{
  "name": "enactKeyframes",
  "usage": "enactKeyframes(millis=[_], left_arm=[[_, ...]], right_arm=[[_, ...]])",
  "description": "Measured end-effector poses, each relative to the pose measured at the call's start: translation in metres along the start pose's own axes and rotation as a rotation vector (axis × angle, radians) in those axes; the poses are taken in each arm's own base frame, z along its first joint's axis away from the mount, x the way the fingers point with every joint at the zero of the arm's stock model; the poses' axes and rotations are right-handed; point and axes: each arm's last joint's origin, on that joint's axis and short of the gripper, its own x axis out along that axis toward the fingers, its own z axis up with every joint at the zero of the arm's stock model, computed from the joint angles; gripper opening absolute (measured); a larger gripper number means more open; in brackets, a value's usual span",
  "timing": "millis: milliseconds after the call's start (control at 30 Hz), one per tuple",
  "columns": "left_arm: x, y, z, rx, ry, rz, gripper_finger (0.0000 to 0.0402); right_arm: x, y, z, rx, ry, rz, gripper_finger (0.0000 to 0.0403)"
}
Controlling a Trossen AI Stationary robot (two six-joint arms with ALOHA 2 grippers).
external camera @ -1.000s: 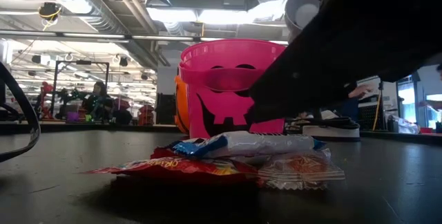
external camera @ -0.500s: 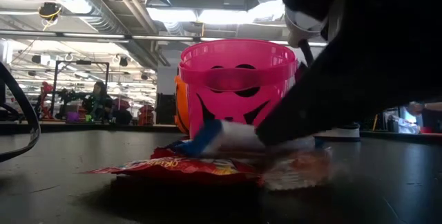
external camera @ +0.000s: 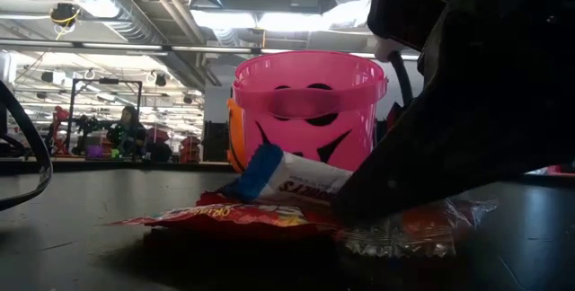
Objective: Sort candy
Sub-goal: Put the white chocolate into the black bucket
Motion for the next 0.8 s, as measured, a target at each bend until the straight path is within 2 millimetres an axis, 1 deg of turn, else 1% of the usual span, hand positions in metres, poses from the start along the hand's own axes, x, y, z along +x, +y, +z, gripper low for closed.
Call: enactKeyframes(millis=[233,333,433,667,800], left_arm=[[-0.0002,-0.0007,-0.0008,0.002,0.008,0.009,0.0183],[-0.0002,-0.0007,-0.0008,0.002,0.008,0.009,0.0183],[-0.0002,-0.0007,-0.0009,0.002,0.008,0.009,0.0183],[-0.0002,-0.0007,-0.0008,0.002,0.008,0.009,0.0183],[-0.0002,-0.0007,-0.0008,0.002,0.008,0.009,0.0183]], right_arm=[[0.0,-0.0003,-0.0004,-0.003,0.004,-0.002,0.0277],[0.0,-0.0008,-0.001,-0.007,0.011,-0.008,0.0264],[0.0,-0.0015,-0.0017,-0.012,0.017,-0.018,0.0234],[-0.0001,-0.0023,-0.0025,-0.016,0.021,-0.026,0.0148],[0.0001,-0.0025,-0.0026,-0.017,0.022,-0.027,0.011]])
